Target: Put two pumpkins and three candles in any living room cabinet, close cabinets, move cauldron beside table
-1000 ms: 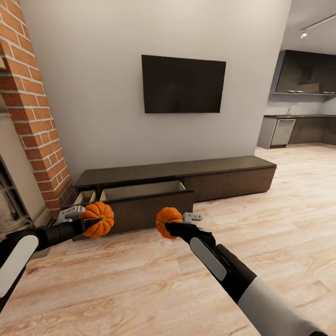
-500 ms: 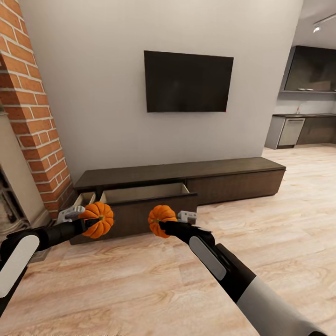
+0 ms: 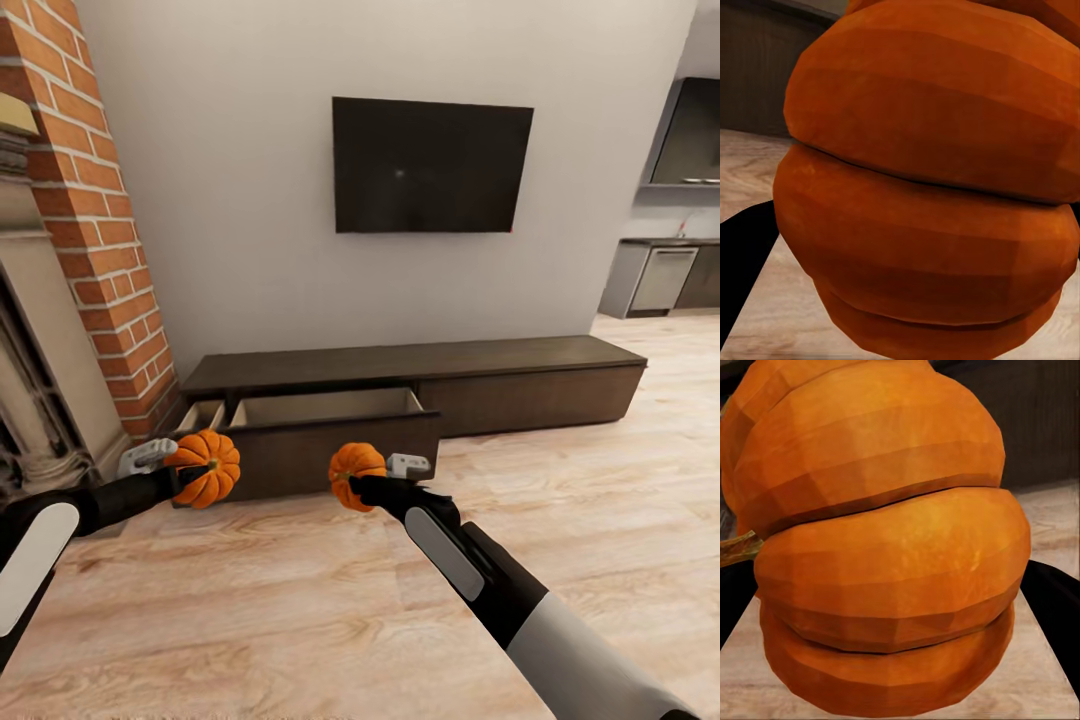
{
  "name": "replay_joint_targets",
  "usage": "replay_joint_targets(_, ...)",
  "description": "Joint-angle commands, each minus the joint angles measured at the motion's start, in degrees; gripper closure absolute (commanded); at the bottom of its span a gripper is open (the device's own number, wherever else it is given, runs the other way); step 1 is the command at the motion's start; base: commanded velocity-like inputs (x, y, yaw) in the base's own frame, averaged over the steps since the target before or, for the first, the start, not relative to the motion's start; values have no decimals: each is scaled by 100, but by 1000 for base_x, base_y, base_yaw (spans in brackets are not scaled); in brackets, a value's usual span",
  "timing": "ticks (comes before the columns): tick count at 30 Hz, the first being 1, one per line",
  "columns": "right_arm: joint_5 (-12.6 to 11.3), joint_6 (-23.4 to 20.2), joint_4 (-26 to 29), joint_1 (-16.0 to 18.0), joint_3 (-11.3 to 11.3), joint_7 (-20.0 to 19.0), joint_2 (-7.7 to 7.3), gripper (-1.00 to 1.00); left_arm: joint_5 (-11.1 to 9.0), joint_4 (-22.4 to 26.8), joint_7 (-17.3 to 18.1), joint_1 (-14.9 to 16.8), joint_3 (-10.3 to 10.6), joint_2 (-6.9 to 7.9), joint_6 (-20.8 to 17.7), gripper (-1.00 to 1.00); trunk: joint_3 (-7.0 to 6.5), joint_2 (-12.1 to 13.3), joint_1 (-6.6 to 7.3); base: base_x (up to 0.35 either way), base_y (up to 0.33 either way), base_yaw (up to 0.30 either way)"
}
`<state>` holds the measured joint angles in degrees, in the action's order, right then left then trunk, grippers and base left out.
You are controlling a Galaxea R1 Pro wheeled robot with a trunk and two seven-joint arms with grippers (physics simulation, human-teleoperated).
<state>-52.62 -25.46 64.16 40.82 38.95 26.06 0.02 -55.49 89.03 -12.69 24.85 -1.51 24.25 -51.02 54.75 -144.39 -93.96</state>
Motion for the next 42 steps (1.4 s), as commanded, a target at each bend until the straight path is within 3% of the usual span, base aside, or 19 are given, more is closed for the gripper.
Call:
replay_joint_targets(1,-56,4,22,5,8,153,-2,100,-67,7,-53,7,1,1,-22,100,14,-3,2,0,-256,154)
replay_joint_targets(11,-50,2,68,8,4,544,56,100,-67,16,-170,8,144,-16,-22,100,92,-3,2,0,-282,154)
replay_joint_targets(17,-21,-9,445,20,-1,527,60,100,-53,39,-932,13,353,-362,-14,100,138,-3,2,0,-283,158)
replay_joint_targets(29,-9,0,585,22,2,534,48,100,-103,44,-1111,13,334,-421,-13,100,227,-3,2,0,-34,154)
replay_joint_targets(42,-3,71,628,22,-1,558,17,100,-137,44,-1096,16,327,-420,-13,100,-55,14,35,0,0,10)
